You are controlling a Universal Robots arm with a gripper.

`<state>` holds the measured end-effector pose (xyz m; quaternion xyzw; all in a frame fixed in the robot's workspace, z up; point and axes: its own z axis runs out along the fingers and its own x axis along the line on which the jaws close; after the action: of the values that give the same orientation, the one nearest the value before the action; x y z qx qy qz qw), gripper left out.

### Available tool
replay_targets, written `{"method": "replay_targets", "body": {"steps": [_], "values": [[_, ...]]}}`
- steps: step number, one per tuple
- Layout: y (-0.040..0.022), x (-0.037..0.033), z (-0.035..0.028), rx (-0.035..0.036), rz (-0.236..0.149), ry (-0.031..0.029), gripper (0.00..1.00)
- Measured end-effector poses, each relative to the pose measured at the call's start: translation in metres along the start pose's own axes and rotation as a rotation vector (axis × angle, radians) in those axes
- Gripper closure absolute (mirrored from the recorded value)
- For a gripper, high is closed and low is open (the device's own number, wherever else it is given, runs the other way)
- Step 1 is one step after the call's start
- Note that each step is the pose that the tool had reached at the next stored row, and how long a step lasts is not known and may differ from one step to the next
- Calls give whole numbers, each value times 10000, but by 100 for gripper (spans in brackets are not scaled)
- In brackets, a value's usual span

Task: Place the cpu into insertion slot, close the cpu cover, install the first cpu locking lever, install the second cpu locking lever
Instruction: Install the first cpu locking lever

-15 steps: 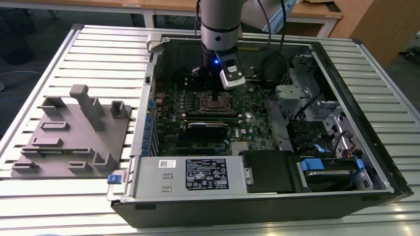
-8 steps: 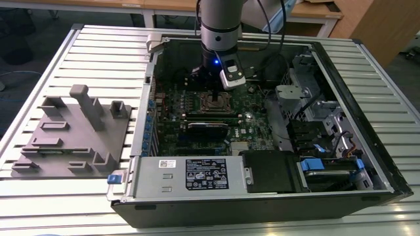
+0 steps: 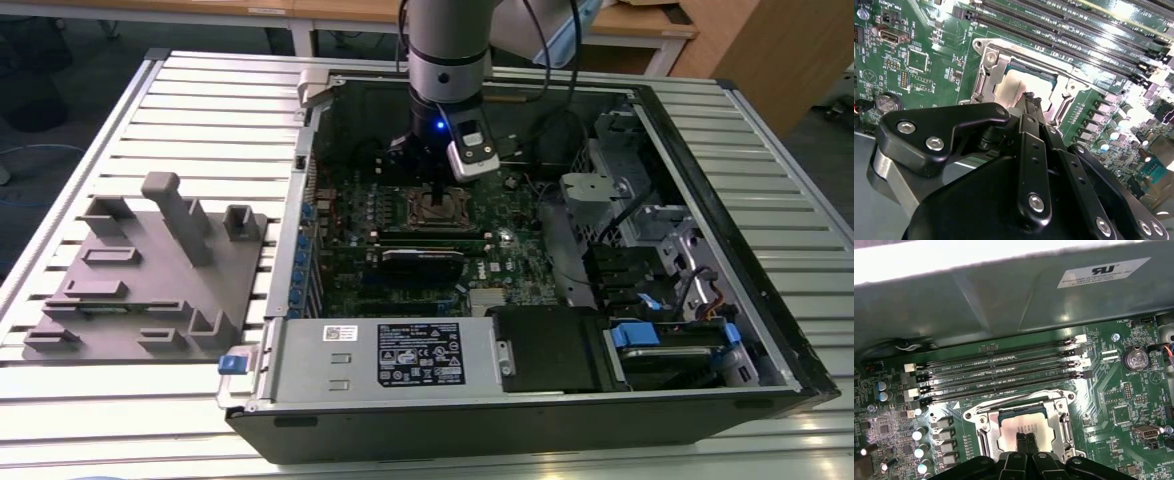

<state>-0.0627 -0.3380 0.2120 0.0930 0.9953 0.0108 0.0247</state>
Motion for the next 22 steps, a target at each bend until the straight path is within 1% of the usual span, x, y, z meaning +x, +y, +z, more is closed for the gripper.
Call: {"method": "replay_targets", "body": {"steps": [5,16,22], "values": [[0,0,0,-10,-235,6,89],[1,-7,1,-11,-240,7,89],[-12,-9,1,-13,-263,7,89]]}}
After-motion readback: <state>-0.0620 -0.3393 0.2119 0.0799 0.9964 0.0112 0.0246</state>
